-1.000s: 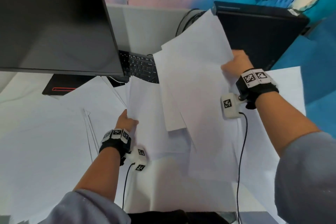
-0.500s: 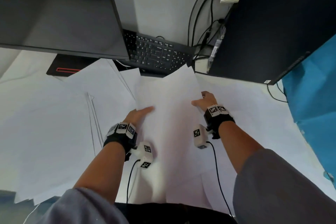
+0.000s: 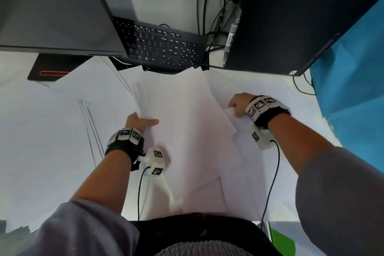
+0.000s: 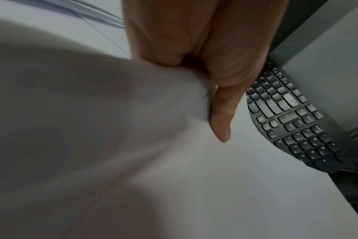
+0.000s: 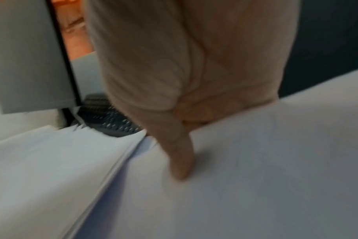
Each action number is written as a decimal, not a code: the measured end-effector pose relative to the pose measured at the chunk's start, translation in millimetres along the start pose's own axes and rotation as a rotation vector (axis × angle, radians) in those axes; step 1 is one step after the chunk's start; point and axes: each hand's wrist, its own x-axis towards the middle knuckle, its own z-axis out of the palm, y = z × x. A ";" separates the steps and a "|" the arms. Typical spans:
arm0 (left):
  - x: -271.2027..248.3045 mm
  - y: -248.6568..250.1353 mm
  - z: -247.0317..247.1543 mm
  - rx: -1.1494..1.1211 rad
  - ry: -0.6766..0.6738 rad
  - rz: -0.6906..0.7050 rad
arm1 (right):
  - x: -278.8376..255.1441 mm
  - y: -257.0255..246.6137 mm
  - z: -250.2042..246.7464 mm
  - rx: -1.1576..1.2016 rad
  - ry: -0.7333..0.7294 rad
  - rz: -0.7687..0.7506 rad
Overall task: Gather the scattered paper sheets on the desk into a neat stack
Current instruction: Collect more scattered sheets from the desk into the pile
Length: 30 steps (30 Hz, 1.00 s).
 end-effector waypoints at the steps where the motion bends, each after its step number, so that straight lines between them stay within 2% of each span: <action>1: -0.2 -1.9 -1.0 -0.003 0.000 -0.002 | -3.1 6.6 -4.6 0.000 0.054 0.039; 4: -2.6 -1.9 -3.8 0.003 0.010 0.006 | -14.1 21.4 -27.9 0.055 0.270 0.177; 7: -6.5 3.5 -3.7 0.036 0.012 0.035 | -30.8 25.8 -55.4 -0.024 0.524 0.231; 13: -15.1 12.1 -1.7 0.128 0.028 0.065 | -63.3 10.4 -119.3 -0.146 0.891 0.182; 17: -21.3 17.4 -1.2 0.159 -0.020 0.080 | -78.8 -3.5 -155.2 -0.125 1.062 0.104; 19: -23.5 21.9 -1.4 0.070 -0.070 0.075 | -83.7 -10.0 -169.1 -0.108 1.144 0.086; 23: -29.3 35.9 -8.6 -0.016 -0.177 -0.031 | -87.5 -26.4 -181.7 -0.122 1.273 0.022; 25: -15.9 32.9 -11.0 -0.124 -0.242 -0.049 | -89.0 -32.4 -184.6 -0.115 1.306 -0.002; 27: 40.6 10.5 -11.4 -0.203 -0.255 -0.063 | -92.5 -36.6 -187.6 -0.062 1.346 -0.019; 30: 46.7 13.4 -14.8 -0.174 -0.299 -0.087 | -100.6 -39.6 -194.4 0.054 1.394 -0.025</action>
